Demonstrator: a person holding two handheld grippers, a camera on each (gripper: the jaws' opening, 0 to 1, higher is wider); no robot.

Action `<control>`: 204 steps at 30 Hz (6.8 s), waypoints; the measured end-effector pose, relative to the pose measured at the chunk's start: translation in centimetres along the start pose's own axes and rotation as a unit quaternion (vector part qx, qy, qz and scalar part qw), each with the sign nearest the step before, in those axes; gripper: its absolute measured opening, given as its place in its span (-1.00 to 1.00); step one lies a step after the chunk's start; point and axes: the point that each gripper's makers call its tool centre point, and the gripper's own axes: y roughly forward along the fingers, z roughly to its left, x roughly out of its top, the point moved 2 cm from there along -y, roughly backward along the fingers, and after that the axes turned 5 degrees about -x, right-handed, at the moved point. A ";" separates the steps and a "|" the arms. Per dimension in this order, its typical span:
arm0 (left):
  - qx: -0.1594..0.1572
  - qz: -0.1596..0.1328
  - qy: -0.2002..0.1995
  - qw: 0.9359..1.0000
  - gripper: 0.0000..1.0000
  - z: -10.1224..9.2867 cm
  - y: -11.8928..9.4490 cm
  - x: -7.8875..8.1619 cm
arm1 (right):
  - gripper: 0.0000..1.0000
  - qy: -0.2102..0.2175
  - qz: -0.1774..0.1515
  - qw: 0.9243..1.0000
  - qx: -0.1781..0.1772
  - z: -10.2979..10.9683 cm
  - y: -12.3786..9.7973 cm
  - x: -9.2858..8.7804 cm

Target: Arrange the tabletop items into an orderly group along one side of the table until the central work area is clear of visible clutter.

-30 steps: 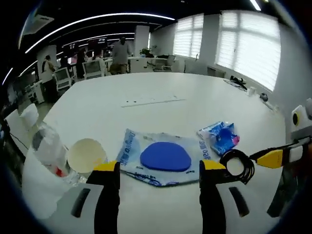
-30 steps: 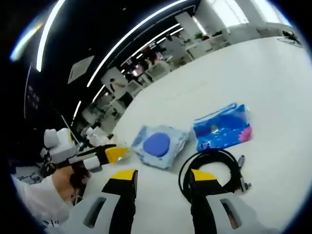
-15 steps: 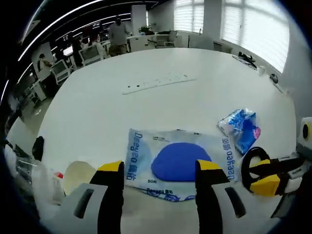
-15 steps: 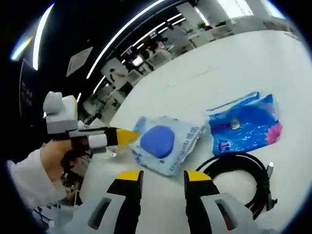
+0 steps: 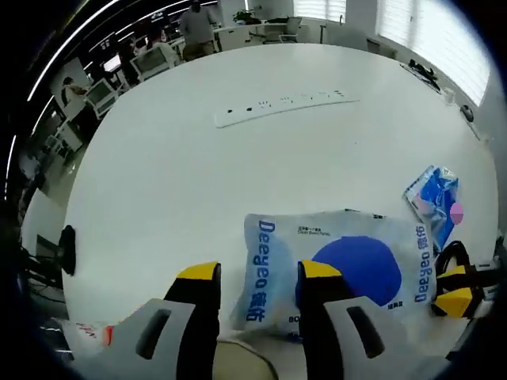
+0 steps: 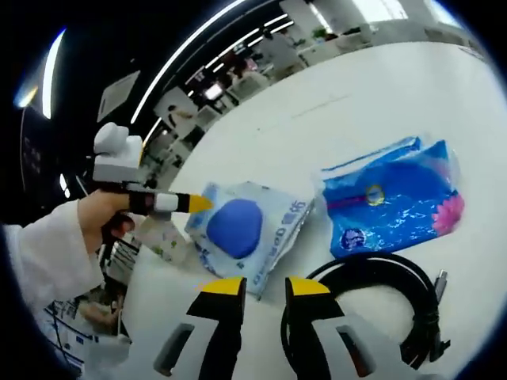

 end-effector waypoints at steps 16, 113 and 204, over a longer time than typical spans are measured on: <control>-0.025 0.013 0.001 1.000 -0.62 0.5 0.4 -0.8 | -0.98 0.010 0.033 0.999 0.011 0.5 1.9 -0.5; -0.073 -0.028 -0.034 0.996 -0.36 -0.8 1.9 0.4 | -1.00 0.055 0.027 0.998 0.027 -0.7 1.8 -0.3; -0.142 -0.018 0.007 0.990 0.81 -6.3 -3.7 -6.1 | -0.22 -0.079 -0.083 0.993 -0.012 -0.5 -11.8 -0.2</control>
